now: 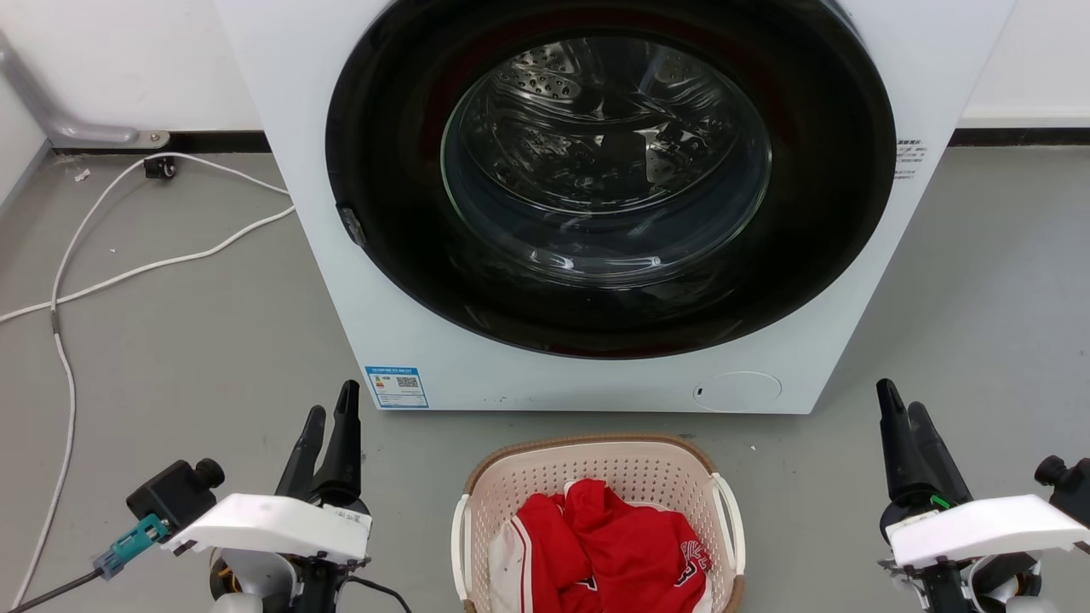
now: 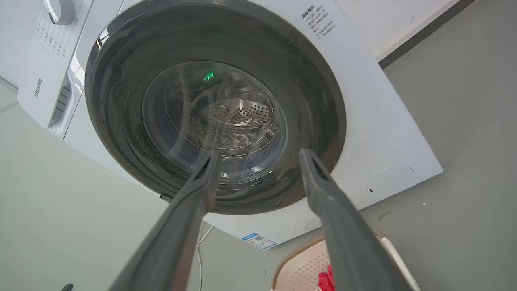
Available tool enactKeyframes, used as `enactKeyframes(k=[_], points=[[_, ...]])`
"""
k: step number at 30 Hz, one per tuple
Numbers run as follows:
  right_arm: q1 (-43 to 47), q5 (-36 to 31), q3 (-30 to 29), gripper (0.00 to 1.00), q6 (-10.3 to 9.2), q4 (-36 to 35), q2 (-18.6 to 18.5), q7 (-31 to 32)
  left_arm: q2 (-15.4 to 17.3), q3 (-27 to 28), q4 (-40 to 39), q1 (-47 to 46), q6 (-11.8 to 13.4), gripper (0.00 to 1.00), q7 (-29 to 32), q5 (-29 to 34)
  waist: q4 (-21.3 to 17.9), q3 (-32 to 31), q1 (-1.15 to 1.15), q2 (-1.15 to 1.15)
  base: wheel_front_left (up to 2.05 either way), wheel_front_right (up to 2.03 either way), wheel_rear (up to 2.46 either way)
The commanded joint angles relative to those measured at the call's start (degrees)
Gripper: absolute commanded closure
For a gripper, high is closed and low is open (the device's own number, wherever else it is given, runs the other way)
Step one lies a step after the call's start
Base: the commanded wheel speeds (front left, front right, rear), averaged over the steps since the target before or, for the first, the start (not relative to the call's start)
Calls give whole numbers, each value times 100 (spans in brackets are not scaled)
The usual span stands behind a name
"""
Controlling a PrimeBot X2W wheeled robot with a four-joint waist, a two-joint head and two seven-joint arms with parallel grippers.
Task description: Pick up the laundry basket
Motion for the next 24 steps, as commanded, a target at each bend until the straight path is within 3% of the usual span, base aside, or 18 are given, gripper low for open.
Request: enactKeyframes(k=[1, 24], points=[[-38, -255, 20, 0, 1, -111, -12, -66, 60, -44, -83, -167, 28, 0, -64, 257, -4, 1, 0, 0, 0, 0, 0], [-7, -2162, 114, 0, 1, -154, -9, -370, 200, -422, -6, -280, 335, 0, -456, 1926, 34, 14, 0, 0, 0, 0, 0]])
